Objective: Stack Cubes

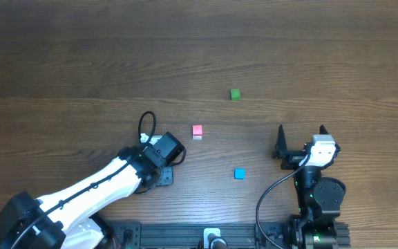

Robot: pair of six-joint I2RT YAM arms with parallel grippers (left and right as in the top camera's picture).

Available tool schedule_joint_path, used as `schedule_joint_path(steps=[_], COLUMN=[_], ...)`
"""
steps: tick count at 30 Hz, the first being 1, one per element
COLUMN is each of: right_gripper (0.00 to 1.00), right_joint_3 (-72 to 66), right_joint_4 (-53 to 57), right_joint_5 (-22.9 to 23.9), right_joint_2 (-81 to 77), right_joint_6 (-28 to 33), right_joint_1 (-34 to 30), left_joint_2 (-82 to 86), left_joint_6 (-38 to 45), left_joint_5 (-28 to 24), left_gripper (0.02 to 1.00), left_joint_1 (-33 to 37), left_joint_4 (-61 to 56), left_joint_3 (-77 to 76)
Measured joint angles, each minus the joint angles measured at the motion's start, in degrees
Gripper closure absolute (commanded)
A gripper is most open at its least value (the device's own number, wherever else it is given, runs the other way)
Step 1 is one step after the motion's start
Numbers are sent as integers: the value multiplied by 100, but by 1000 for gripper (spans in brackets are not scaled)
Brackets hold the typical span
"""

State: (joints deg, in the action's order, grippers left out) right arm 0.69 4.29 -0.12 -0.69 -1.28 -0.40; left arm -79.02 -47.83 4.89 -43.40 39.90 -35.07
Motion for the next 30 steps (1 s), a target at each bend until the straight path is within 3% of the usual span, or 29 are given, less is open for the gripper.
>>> schedule_joint_path(steps=[6, 13, 22, 30], right_gripper=[7, 9, 7, 9], right_joint_3=[0, 0, -2, 0], right_joint_4=[0, 0, 0, 0], right_joint_5=[0, 0, 0, 0], right_joint_2=[0, 0, 0, 0], right_joint_6=[0, 0, 0, 2], right_joint_1=[0, 0, 0, 0], left_joint_2=[0, -44, -1091, -2249], left_joint_6=[-4, -22, 2, 22], left_joint_5=[2, 105, 492, 258], left_gripper=[978, 976, 980, 976], left_joint_1=[0, 13, 260, 251], left_joint_4=[-13, 612, 2050, 1932], left_joint_3=[-4, -538, -3794, -4769])
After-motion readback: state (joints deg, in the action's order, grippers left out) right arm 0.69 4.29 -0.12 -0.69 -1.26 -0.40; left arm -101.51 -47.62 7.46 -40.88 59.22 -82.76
